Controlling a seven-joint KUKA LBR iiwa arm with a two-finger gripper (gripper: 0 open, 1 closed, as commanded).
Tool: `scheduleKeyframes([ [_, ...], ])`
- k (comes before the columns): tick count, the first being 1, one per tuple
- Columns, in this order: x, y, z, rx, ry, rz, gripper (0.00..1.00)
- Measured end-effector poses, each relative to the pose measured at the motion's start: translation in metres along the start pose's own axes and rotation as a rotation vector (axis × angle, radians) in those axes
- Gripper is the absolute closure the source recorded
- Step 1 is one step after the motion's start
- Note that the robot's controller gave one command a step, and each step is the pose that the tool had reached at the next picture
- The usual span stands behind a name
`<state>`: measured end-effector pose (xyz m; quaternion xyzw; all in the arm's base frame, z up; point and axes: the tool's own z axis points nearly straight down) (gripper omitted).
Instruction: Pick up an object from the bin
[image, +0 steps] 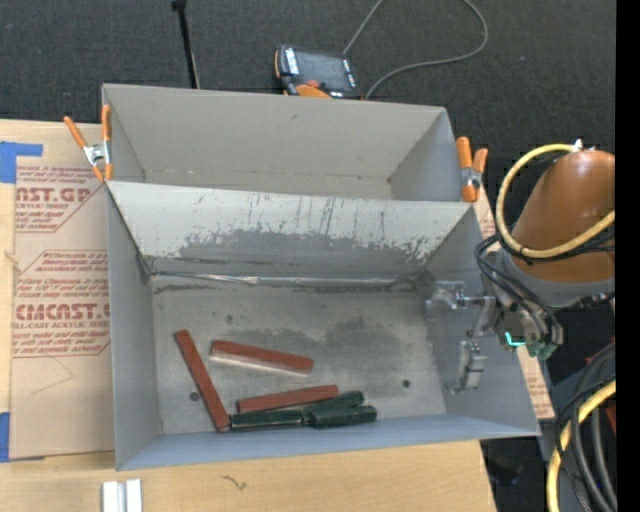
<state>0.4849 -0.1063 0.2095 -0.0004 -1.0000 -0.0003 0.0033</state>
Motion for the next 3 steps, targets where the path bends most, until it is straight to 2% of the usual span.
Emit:
scheduleKeyframes([
  [1, -0.016, 0.053, 0.144, -0.001, -0.001, -0.100, 0.00],
  [2, -0.008, 0.121, 0.139, -0.003, -0.010, -0.075, 0.00],
  [3, 0.002, 0.167, 0.139, -0.001, -0.018, -0.087, 0.00],
])
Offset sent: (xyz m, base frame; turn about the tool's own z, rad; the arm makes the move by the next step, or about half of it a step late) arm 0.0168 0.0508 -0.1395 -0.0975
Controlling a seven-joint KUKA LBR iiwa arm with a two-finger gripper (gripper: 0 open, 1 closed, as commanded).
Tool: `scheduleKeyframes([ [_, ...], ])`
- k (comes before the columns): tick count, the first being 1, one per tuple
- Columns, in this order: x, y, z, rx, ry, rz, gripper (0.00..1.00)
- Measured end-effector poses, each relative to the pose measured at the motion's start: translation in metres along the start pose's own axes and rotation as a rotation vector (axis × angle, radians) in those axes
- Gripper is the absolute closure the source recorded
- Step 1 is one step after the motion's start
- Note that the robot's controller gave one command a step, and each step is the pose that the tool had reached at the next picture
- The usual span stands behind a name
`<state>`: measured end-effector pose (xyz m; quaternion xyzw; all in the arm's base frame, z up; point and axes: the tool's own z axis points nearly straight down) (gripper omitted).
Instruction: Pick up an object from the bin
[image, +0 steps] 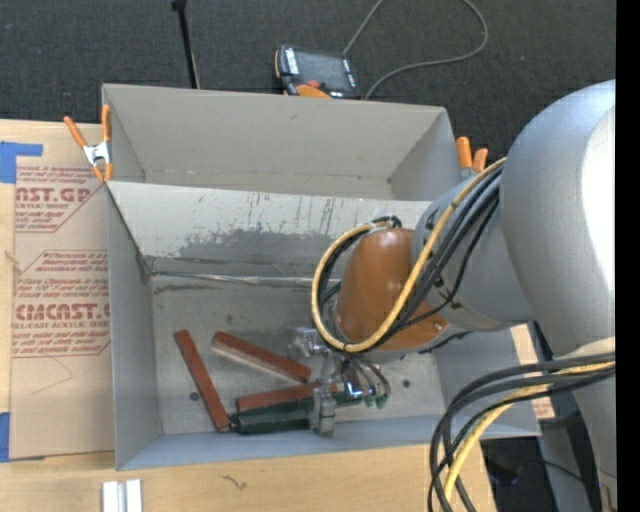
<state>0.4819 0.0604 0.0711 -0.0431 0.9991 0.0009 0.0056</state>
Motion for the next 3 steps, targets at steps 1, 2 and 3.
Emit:
scheduleKeyframes([
  [1, -0.028, 0.047, 0.001, 0.001, 0.010, 0.246, 0.00],
  [2, -0.028, 0.046, 0.001, 0.003, 0.011, 0.246, 1.00],
  [3, -0.035, 0.058, -0.137, 0.000, 0.003, 0.257, 1.00],
])
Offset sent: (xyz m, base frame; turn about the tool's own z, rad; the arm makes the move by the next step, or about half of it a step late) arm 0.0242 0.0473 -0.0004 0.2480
